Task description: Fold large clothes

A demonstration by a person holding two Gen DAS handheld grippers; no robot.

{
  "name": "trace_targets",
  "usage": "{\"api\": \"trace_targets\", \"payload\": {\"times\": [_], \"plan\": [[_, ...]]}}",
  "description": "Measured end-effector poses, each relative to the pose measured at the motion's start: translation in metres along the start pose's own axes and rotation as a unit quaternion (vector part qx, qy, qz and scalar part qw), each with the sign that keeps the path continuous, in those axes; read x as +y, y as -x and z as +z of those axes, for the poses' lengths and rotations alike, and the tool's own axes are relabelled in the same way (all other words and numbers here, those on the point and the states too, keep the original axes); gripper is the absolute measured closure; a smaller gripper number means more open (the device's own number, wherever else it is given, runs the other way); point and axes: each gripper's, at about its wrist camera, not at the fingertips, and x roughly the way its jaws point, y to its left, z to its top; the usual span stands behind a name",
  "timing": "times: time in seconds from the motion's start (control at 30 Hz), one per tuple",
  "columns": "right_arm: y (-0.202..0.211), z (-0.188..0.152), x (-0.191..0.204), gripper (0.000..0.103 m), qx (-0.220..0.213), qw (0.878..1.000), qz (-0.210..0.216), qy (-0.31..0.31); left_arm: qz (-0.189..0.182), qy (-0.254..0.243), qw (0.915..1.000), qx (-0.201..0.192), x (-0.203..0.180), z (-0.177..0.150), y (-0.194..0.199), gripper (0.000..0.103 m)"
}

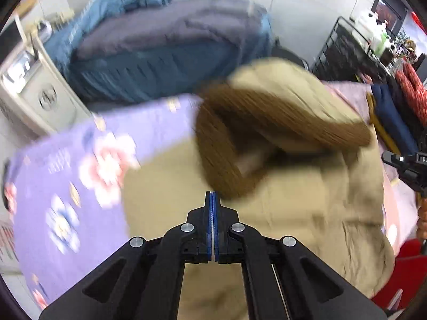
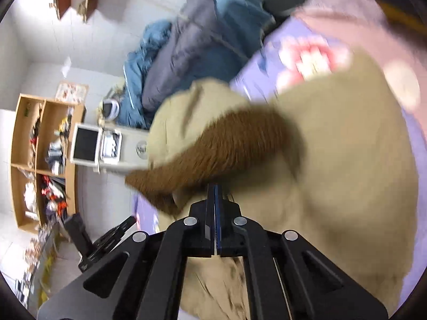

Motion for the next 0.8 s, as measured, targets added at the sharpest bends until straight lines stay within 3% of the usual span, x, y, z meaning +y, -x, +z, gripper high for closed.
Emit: {"api": "trace_targets", "payload": {"times": [0.13,0.23,0.27,0.3,0.33,0.37,0.47,0.6,0.73,0.8], "plan": [[-0.019,-0.03,-0.014,0.102,0.033,0.999,-0.026,-0.008,-0.027,0.021,0.999,0.028,-0.007,-0.039,-0.018,0.103],[-0.028,-0.025,-0.013,0.098,0.032,0.999,0.002,-0.043,-0.013,0.024,0.9992,0.028,-0.011,-0.04,-0.02,0.095],[-0.033,-0.017,-0.002,0.08,0.032,0.999,0.003,-0.034,-0.021,0.034,0.9991,0.017,-0.01,-0.035,-0.017,0.076],[-0.038,-0.01,0.008,0.034,0.025,0.999,0.001,-0.022,-0.025,0.041,0.9988,0.007,-0.01,-0.032,-0.014,0.049],[-0.04,-0.003,0.019,0.016,0.01,1.0,0.002,-0.013,-0.028,0.052,0.9982,-0.012,-0.008,-0.029,-0.008,0.042],[-0.041,0.006,0.032,0.01,-0.011,1.0,0.008,-0.005,-0.032,0.061,0.9971,-0.032,-0.007,-0.027,-0.001,0.036],[-0.062,0.039,0.059,0.01,-0.011,1.0,0.026,0.002,-0.038,0.076,0.9952,-0.049,-0.006,-0.022,0.007,0.035],[-0.093,0.085,0.081,0.01,-0.007,0.998,0.053,-0.021,-0.02,0.089,0.9949,-0.041,-0.003,-0.026,0.001,0.034],[-0.125,0.126,0.084,0.01,0.001,0.988,0.105,-0.111,-0.004,0.115,0.9931,-0.025,0.013,-0.035,-0.004,0.034],[-0.142,0.141,0.084,0.013,-0.005,0.984,0.097,-0.149,-0.005,0.139,0.9902,-0.016,0.023,-0.041,-0.006,0.034]]}}
